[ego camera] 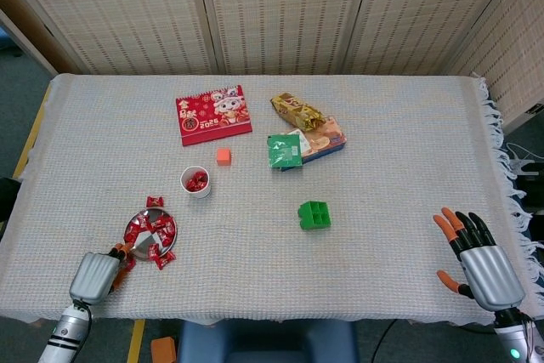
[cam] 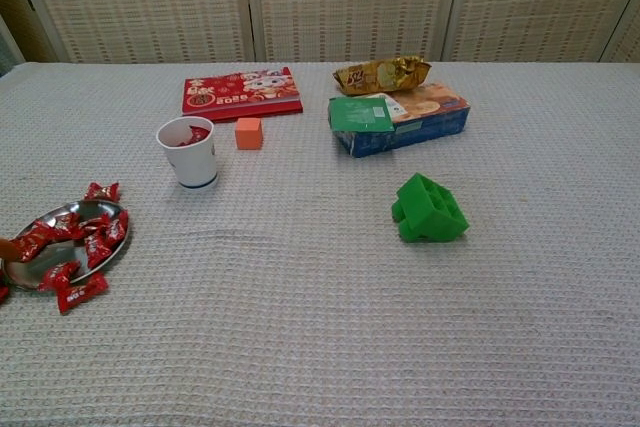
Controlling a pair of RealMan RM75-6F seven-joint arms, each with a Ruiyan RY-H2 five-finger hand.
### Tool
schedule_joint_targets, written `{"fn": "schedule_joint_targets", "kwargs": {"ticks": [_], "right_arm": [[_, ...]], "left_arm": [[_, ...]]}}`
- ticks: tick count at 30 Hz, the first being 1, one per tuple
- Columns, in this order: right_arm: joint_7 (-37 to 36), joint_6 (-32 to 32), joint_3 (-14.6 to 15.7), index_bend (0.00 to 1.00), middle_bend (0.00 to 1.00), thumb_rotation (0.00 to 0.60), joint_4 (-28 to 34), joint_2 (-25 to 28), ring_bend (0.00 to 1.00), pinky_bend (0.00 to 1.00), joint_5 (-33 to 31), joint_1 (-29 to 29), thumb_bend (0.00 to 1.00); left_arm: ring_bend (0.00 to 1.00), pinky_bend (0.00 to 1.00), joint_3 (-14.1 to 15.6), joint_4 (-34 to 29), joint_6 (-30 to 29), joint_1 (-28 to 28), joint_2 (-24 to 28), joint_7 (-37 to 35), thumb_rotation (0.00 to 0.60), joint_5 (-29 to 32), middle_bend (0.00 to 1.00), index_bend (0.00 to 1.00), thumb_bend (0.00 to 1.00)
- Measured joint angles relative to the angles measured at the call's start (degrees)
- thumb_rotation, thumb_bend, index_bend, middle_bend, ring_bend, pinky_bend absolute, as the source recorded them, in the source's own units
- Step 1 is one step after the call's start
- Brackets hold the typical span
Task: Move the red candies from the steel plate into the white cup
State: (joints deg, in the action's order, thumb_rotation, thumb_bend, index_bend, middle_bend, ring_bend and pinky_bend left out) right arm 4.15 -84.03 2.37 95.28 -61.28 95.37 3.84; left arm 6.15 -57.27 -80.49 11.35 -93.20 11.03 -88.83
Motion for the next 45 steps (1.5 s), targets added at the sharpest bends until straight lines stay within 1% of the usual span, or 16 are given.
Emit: {"fn": "schedule_joint_targets", "kwargs": {"ticks": [5,10,23,32,34,36,39,41,45], "right_arm": [[0.0,0.0,-0.1,0.0,0.0,0.6,-0.1,0.0,0.0,0.0,-0.2,0.0,0.13],[0.0,-0.3,-0.1,0.0,0.0,0.6,0.0,0.1,0.0,0.0,-0.1,-0.1,0.13],[-0.7,-0.6,0.0,0.0,0.0,0.6,0.0,0.4,0.0,0.0,0.1,-0.2,0.13],[-0.7,-0.8,0.0,0.0,0.0,0.6,-0.1,0.5,0.0,0.0,0.1,-0.4,0.13],[-0.5,-0.8,0.0,0.0,0.0,0.6,0.0,0.4,0.0,0.0,0.2,-0.4,0.13],[-0.4,-0.7,0.1,0.0,0.0,0.6,0.0,0.3,0.0,0.0,0.2,-0.3,0.12],[-0.3,-0.5,0.1,0.0,0.0,0.6,0.1,0.3,0.0,0.0,0.2,-0.3,0.13],[-0.2,-0.3,0.1,0.0,0.0,0.6,0.1,0.2,0.0,0.0,0.2,-0.2,0.13],[-0.2,-0.2,0.1,0.0,0.0,0.6,0.1,0.3,0.0,0.0,0.2,-0.1,0.13]], "left_arm": [[0.77,1.0,0.7,-1.5,-1.7,-0.6,0.2,0.0,0.6,-2.0,0.35,0.23,0.41],[0.77,1.0,1.2,-3.6,-2.1,-1.1,0.7,0.7,0.6,-3.3,0.34,0.23,0.41],[0.77,1.0,1.7,-6.7,-0.9,-1.0,0.3,3.2,0.6,-5.4,0.35,0.23,0.41],[0.77,1.0,1.7,-7.2,0.3,-1.9,1.6,5.5,0.6,-4.7,0.35,0.26,0.41],[0.77,1.0,1.7,-7.3,0.5,-2.1,1.8,5.7,0.6,-4.6,0.38,0.28,0.41],[0.77,1.0,1.6,-7.1,0.5,-2.2,1.8,5.6,0.6,-4.6,0.45,0.31,0.41],[0.77,1.0,1.4,-6.8,0.5,-2.2,1.7,5.3,0.6,-4.7,0.54,0.37,0.41],[0.77,1.0,1.2,-6.5,0.1,-2.2,1.5,5.1,0.6,-4.9,0.58,0.42,0.41],[0.77,1.0,0.7,-5.4,-0.6,-2.1,0.8,4.4,0.6,-5.3,0.62,0.48,0.4]]}}
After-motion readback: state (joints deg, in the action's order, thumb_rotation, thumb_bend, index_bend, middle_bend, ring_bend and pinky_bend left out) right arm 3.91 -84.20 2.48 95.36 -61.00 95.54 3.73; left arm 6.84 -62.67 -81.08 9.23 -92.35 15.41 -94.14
